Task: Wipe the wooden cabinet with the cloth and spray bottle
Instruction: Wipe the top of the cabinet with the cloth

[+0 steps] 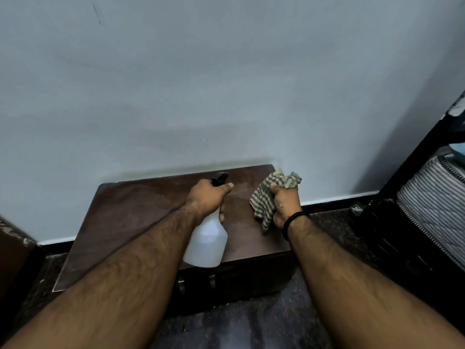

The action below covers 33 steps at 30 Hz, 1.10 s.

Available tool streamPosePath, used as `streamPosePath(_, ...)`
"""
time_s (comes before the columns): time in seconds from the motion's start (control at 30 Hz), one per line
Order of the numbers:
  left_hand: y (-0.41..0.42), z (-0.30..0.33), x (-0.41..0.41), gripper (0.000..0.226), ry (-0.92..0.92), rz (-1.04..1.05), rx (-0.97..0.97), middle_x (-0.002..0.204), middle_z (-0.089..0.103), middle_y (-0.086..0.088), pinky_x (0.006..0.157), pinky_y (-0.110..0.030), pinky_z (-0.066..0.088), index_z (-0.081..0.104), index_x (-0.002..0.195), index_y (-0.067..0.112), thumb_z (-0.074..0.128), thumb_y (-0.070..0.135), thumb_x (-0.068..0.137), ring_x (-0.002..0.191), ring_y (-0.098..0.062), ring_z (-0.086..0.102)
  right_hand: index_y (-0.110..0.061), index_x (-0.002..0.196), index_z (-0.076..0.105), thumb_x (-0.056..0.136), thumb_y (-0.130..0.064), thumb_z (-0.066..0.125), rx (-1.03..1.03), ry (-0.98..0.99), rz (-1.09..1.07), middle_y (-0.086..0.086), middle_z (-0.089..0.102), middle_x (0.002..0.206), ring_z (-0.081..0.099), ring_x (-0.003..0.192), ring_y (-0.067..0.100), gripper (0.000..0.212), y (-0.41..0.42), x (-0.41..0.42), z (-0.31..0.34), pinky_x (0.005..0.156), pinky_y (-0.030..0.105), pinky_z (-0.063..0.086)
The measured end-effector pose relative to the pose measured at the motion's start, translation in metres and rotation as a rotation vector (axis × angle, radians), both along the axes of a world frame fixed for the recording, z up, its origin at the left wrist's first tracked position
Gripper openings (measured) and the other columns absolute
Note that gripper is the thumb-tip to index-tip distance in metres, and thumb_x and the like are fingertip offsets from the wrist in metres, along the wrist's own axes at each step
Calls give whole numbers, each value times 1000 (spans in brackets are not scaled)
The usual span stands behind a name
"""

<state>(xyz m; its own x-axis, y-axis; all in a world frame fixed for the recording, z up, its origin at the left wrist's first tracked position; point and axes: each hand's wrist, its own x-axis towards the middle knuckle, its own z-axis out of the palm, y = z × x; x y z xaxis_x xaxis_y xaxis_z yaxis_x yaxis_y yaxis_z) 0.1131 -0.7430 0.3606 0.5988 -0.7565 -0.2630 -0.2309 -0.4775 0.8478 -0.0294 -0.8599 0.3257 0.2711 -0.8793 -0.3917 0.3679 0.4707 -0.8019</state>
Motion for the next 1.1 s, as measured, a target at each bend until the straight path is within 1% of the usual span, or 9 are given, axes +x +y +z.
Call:
streamPosePath(0.07, -6, 1, 0, 33, 49, 2, -2, 49, 66, -8, 77, -39, 63, 67, 94, 4, 67, 37, 99, 43, -31, 66, -24, 150, 37, 101, 8, 41, -21, 5, 15, 19, 61, 133, 66, 109, 37, 58, -8, -1, -2, 92, 62, 53)
streamPosePath(0.1, -8, 1, 0, 32, 68, 3, -2, 49, 66, -9, 71, -37, 61, 66, 95, 4, 68, 36, 99, 42, -32, 65, -24, 152, 35, 101, 8, 41, -22, 10, 23, 19, 60, 136, 64, 114, 38, 60, -12, -1, -2, 96, 63, 51)
streamPosePath(0.2, -13, 2, 1, 31, 92, 9, 12, 49, 66, -9, 61, -34, 57, 65, 94, 5, 68, 36, 98, 39, -31, 63, -23, 153, 33, 101, 9, 40, -27, 22, 37, 18, 59, 137, 63, 117, 39, 61, -21, -2, -4, 97, 63, 50)
streamPosePath(0.3, -17, 2, 2, 32, 89, 10, 31, 49, 65, -9, 59, -33, 57, 64, 91, 6, 68, 36, 98, 39, -30, 63, -21, 153, 35, 101, 10, 40, -26, 24, 40, 18, 58, 139, 61, 120, 39, 61, -28, -3, -5, 99, 64, 49)
streamPosePath(0.53, -22, 3, -1, 33, 116, 9, 54, 48, 65, -9, 52, -31, 55, 66, 103, 1, 68, 33, 100, 36, -29, 62, -20, 153, 36, 101, 10, 38, -2, -15, 48, 18, 56, 143, 58, 125, 39, 60, -33, -3, -8, 104, 63, 45)
streamPosePath(0.7, -22, 3, -3, 36, 133, 5, 68, 47, 63, -10, 50, -28, 53, 66, 102, -4, 67, 32, 102, 35, -28, 60, -16, 151, 39, 100, 11, 39, -1, -13, 46, 19, 58, 139, 61, 121, 40, 58, -34, -2, -10, 102, 63, 47)
streamPosePath(0.8, -21, 3, -4, 36, 135, 15, 64, 46, 62, -9, 51, -29, 53, 66, 100, -4, 66, 32, 102, 35, -28, 60, -13, 145, 45, 98, 12, 40, -25, 2, 53, 22, 61, 134, 64, 115, 40, 53, -34, -4, -10, 98, 64, 50)
streamPosePath(0.93, -21, 4, -7, 38, 138, 22, 59, 47, 62, -9, 54, -31, 54, 67, 103, -7, 66, 32, 102, 36, -29, 61, -13, 147, 43, 98, 13, 39, -21, -18, 58, 23, 60, 134, 63, 116, 41, 55, -33, -7, -8, 97, 64, 50)
streamPosePath(1.1, -22, 5, -12, 34, 159, 23, 54, 48, 61, -11, 50, -30, 52, 65, 101, -5, 67, 29, 103, 36, -29, 59, -12, 146, 43, 97, 14, 38, -10, -23, 65, 23, 61, 133, 64, 113, 41, 56, -32, -11, -9, 80, 50, 59)
